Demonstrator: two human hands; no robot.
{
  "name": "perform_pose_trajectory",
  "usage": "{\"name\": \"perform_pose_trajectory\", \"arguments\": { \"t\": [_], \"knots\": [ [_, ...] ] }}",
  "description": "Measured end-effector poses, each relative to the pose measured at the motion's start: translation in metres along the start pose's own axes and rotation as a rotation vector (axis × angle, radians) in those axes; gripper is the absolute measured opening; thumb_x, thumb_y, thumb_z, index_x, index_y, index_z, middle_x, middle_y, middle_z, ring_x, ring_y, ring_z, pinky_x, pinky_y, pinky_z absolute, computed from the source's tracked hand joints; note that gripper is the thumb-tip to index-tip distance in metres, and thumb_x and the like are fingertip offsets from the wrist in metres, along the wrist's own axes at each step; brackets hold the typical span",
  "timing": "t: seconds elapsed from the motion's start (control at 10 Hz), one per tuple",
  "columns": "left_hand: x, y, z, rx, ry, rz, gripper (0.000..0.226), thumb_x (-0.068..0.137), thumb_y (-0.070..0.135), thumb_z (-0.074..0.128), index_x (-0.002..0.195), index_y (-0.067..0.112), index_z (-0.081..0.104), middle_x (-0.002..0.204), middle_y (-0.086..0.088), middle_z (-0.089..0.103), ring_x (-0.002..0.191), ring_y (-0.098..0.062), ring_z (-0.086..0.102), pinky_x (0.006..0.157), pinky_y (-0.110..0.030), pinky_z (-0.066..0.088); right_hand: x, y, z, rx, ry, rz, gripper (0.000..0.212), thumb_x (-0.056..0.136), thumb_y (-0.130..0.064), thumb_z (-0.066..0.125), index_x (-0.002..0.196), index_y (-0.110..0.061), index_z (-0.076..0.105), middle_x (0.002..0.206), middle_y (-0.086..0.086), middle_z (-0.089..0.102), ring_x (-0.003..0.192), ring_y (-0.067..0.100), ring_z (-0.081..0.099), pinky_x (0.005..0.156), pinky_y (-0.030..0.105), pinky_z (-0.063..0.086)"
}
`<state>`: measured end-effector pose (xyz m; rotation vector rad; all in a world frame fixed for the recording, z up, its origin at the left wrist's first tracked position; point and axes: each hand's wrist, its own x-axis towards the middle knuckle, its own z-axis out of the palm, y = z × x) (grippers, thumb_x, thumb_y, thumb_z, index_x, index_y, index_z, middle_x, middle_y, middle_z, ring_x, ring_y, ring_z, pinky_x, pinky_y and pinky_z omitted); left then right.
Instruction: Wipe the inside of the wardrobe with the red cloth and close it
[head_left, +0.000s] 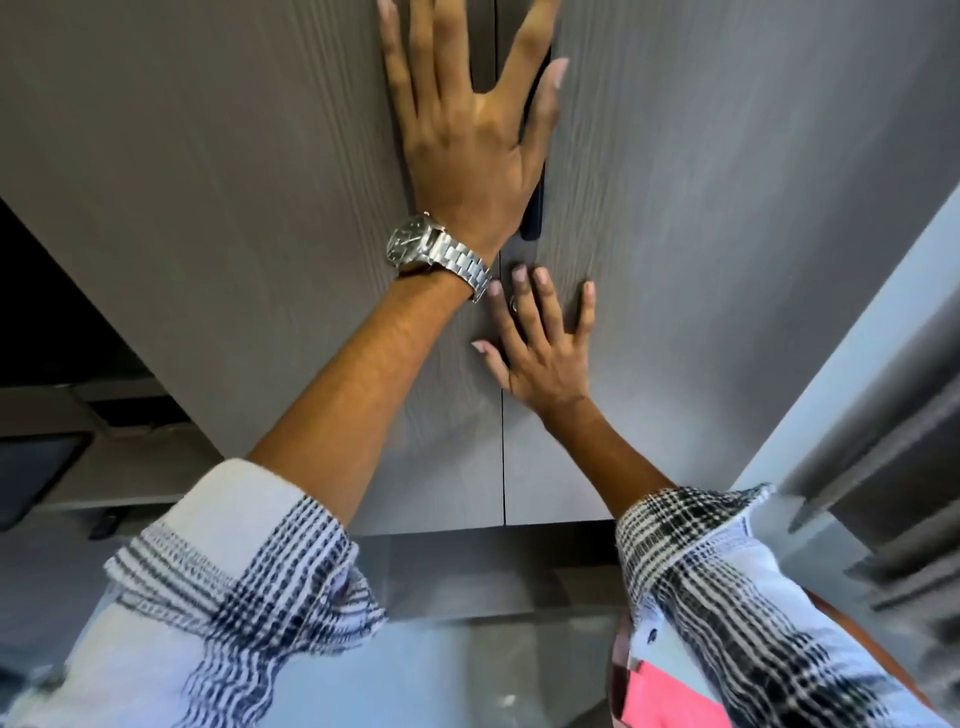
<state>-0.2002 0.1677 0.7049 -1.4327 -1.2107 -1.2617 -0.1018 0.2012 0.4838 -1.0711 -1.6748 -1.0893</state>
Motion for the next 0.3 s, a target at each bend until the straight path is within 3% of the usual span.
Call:
{"name": "perform_pose_trajectory", "arguments": {
  "t": [0.1, 0.2, 0.3],
  "knots": [
    [0.008, 0.009, -0.029, 0.073, -0.164, 0.007, 0.042, 0.102, 0.045, 0.042, 0.140, 0.033, 0.057, 0.146, -0.026, 0.051, 0.139, -0.048, 0.043, 0.118, -0.063, 0.031, 0.010, -0.007, -0.031, 0.009, -0.140, 0.028, 0.075, 0.104, -0.060, 0.042, 0.161, -0.020, 0.014, 0.164, 0.010, 0.027, 0.158, 0.025, 0.000, 0.122, 0.065, 0.013],
    [0.024, 0.015, -0.063, 0.132, -0.388, 0.061, 0.056, 0.103, 0.054, 0.029, 0.156, 0.037, 0.025, 0.165, -0.023, 0.018, 0.153, -0.044, 0.014, 0.125, -0.059, 0.014, 0.023, 0.006, -0.073, 0.011, -0.269, -0.064, 0.068, 0.102, -0.056, 0.049, 0.158, -0.021, 0.032, 0.163, 0.015, 0.032, 0.152, 0.030, 0.028, 0.114, 0.063, 0.035],
    [0.038, 0.001, -0.093, 0.148, -0.508, 0.228, 0.064, 0.103, 0.052, 0.035, 0.159, 0.026, 0.018, 0.169, -0.015, 0.006, 0.156, -0.034, 0.004, 0.126, -0.059, 0.009, 0.059, 0.041, -0.120, 0.086, -0.166, 0.045, 0.061, 0.099, -0.051, 0.053, 0.152, -0.024, 0.041, 0.157, 0.015, 0.039, 0.132, 0.032, 0.045, 0.103, 0.053, 0.036]
  ]
}}
